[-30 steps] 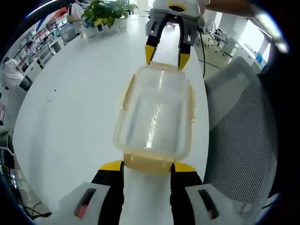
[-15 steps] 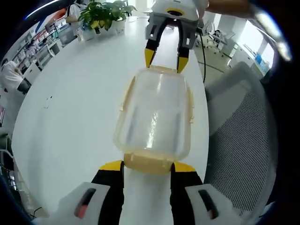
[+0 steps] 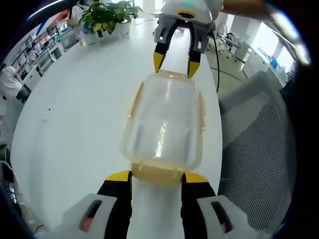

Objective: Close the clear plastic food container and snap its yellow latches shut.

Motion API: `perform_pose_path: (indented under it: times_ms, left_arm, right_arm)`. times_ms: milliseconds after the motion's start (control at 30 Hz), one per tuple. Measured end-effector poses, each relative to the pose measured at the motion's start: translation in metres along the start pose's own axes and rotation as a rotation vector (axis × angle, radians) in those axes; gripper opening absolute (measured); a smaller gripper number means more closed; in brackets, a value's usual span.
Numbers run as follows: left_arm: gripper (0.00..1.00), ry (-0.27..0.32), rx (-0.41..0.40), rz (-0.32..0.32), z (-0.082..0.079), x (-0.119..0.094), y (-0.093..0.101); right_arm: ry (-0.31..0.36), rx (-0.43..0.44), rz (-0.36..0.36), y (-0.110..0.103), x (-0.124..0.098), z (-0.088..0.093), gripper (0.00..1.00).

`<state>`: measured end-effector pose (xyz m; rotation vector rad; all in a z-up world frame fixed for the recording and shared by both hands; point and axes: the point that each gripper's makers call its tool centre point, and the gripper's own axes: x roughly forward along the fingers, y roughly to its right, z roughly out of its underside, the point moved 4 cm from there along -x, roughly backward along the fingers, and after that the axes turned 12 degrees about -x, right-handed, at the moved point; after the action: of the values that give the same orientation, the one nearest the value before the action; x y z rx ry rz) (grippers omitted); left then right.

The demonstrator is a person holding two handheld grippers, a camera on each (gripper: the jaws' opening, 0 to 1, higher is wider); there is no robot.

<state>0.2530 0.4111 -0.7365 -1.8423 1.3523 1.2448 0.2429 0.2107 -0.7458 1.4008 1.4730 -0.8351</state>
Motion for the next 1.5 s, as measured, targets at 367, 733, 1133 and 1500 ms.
perform_pose_path:
  times_ms: [367,733,1133,1500]
  left_arm:
    - [0.33,-0.003,-0.001,-0.003,-0.012,0.01,0.004]
    - [0.33,-0.006,-0.003,0.001,-0.022,0.015,0.008]
    - [0.33,0.006,-0.008,0.011,-0.031,0.022,0.012]
    - [0.33,0.01,0.003,0.004,-0.043,0.031,0.018]
  right_arm:
    - [-0.022,-0.005,0.006,-0.001,-0.007,0.013,0.35]
    - [-0.039,0.001,0.003,-0.003,-0.009,0.024,0.35]
    - [-0.055,0.008,0.001,-0.005,-0.014,0.037,0.35]
    - [-0.071,0.016,0.005,-0.007,-0.019,0.05,0.35]
